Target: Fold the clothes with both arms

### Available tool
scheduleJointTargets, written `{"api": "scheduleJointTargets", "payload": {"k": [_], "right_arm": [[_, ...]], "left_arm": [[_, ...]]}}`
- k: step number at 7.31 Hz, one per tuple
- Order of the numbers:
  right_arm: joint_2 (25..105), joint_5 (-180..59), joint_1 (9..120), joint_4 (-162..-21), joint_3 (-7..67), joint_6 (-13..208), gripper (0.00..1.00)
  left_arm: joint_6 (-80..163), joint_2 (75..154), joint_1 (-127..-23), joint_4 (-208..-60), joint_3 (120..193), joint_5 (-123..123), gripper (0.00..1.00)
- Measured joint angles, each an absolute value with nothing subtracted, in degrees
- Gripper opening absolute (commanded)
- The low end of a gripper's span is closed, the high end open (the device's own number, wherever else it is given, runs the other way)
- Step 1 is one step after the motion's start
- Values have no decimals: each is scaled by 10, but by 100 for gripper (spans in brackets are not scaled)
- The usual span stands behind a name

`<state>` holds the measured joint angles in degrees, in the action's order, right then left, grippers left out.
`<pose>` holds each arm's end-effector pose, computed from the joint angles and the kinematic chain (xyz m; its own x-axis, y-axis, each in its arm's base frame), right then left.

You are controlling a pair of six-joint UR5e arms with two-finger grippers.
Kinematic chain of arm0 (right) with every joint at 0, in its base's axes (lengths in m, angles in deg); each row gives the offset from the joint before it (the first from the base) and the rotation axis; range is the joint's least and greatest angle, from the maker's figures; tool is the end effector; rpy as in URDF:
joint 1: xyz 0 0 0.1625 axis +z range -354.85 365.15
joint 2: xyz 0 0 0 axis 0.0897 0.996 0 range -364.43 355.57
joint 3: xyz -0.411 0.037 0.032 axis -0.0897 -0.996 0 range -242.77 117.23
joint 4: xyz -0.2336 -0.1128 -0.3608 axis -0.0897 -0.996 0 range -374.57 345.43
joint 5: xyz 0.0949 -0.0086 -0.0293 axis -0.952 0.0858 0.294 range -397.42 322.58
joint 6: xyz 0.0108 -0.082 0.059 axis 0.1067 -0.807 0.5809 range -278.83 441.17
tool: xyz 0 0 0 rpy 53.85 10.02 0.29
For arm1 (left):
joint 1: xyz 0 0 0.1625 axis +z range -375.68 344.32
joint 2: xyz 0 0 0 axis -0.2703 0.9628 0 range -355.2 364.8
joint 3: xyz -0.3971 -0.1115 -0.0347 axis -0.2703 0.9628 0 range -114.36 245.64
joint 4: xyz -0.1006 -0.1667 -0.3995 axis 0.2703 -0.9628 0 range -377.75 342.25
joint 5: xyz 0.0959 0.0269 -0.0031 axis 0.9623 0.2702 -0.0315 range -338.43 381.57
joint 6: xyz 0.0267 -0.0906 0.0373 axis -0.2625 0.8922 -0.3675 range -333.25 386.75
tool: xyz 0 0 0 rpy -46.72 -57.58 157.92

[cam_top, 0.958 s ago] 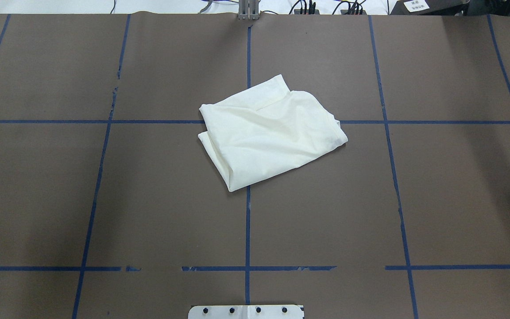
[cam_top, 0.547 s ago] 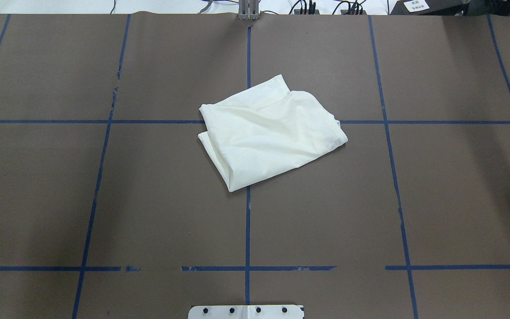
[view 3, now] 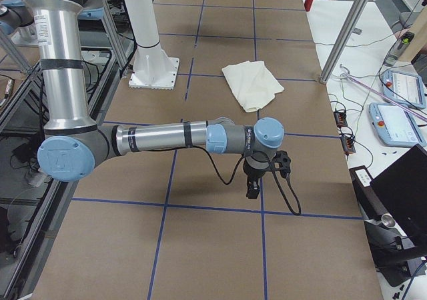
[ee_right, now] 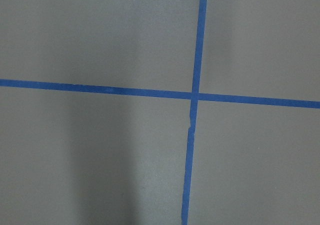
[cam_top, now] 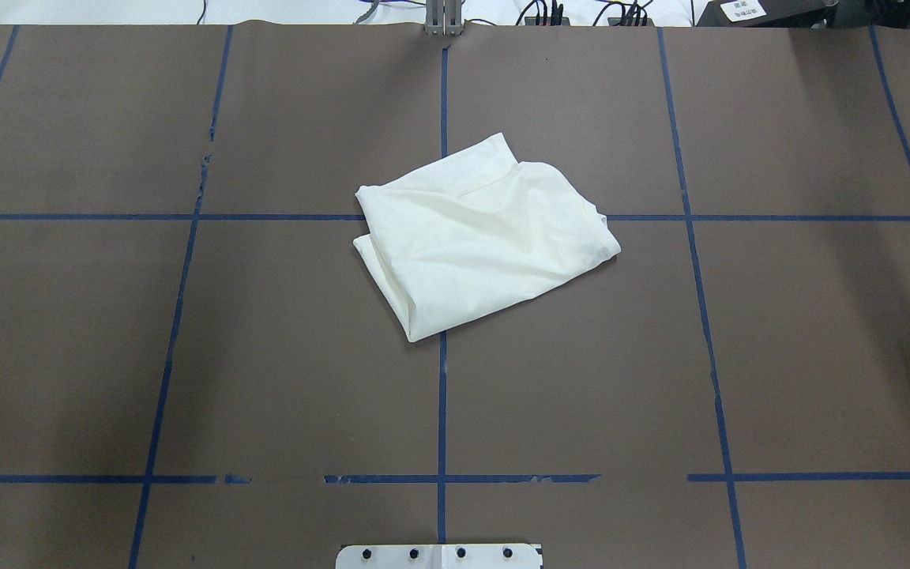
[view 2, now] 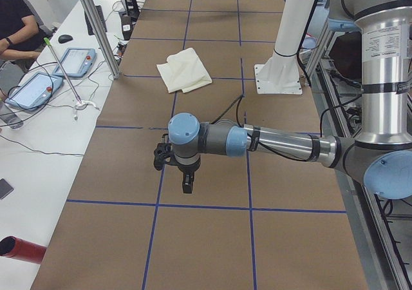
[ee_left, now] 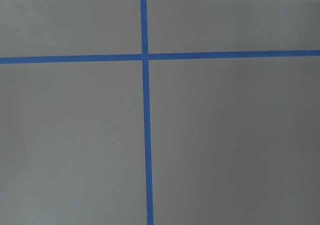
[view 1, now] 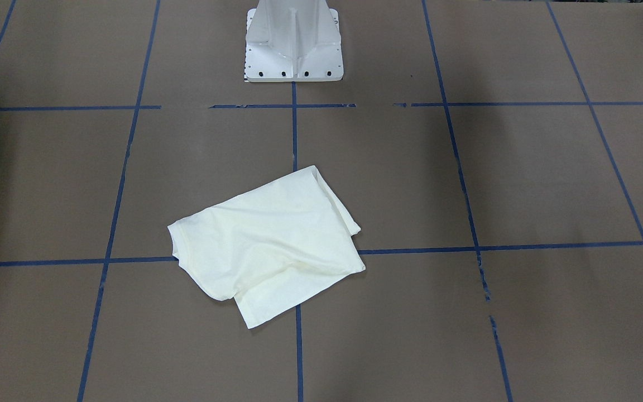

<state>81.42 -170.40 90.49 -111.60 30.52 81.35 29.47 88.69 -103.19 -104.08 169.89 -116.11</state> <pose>0.0192 -0.5538 0.5941 0.7291 -0.0610 0.6817 0.0788 0.9969 0.0049 -0.0373 -0.4824 0.5745 0.6714 0.0396 -0.7400 -0.0116 0.9990 0.0429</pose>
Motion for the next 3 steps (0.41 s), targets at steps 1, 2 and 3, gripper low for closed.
{"api": "scheduleJointTargets", "payload": {"k": [1,2,3], "right_arm": [[814,-1704,905,-1116,306,813,100],[814,-1704,905,-1116,306,813,100],[814,-1704,905,-1116,306,813,100]], "left_arm": [[294,889,-1032,-1041,1697,-1163,100],[294,890,-1032,-1041,1697,-1164,100],[294,891,-1032,-1041,1699,-1165,100]]}}
